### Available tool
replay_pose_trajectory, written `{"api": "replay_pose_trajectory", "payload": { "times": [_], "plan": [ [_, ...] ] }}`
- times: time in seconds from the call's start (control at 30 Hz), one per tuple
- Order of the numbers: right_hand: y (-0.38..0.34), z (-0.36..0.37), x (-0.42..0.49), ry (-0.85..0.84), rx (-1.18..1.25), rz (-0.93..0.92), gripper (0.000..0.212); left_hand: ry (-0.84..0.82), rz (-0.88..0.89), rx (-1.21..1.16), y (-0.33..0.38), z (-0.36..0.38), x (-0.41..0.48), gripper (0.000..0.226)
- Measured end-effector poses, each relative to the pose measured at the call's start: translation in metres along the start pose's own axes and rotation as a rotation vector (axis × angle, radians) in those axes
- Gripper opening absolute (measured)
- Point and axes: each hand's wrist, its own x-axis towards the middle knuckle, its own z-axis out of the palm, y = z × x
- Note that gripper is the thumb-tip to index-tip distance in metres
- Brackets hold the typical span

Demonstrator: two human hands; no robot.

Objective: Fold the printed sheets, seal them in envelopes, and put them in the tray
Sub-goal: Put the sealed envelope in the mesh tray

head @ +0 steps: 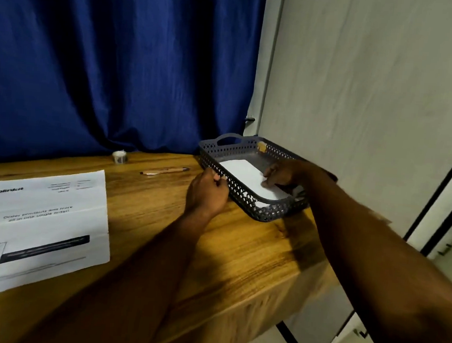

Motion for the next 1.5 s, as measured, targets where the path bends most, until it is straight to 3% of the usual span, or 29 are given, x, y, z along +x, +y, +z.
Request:
{"api": "replay_pose_trajectory", "payload": {
  "times": [0.1,0.2,0.33,0.53,0.73,0.83,1.03,1.23,1.37,1.5],
  "plan": [
    [0.004,0.004,0.011,0.032,0.003,0.021,0.031,-0.004,-0.015,-0.003,-0.002,0.003,0.002,0.010],
    [0.001,0.002,0.011,0.069,-0.038,0.019,0.044,0.000,-0.021,-0.031,-0.002,0.003,0.002,0.009],
    [-0.020,-0.005,0.008,0.276,-0.253,-0.112,0.041,-0.003,-0.068,-0.099,0.002,-0.002,0.000,0.016],
    [-0.090,0.005,-0.020,0.443,-0.044,-0.451,0.018,-0.030,-0.159,-0.254,0.004,-0.030,0.006,0.025],
    [-0.177,0.050,-0.026,0.449,0.114,-0.650,0.019,0.194,-0.160,-0.257,-0.023,-0.102,0.021,0.019],
    [-0.221,0.078,-0.025,0.422,0.156,-0.694,0.018,0.238,-0.154,-0.179,-0.049,-0.149,0.018,0.009],
    [-0.292,0.136,-0.016,0.346,0.234,-0.723,0.008,0.277,-0.158,0.053,-0.104,-0.241,0.008,0.020],
    [-0.341,0.183,-0.010,0.262,0.273,-0.798,0.009,0.190,-0.184,0.417,-0.151,-0.326,-0.003,0.016],
    [-0.348,0.209,-0.001,0.261,0.297,-0.853,0.003,0.010,-0.267,0.545,-0.176,-0.354,-0.004,0.076],
    [-0.347,0.219,0.006,0.355,0.271,-0.947,0.004,-0.140,-0.361,0.574,-0.192,-0.357,0.004,0.081]
  ]
}}
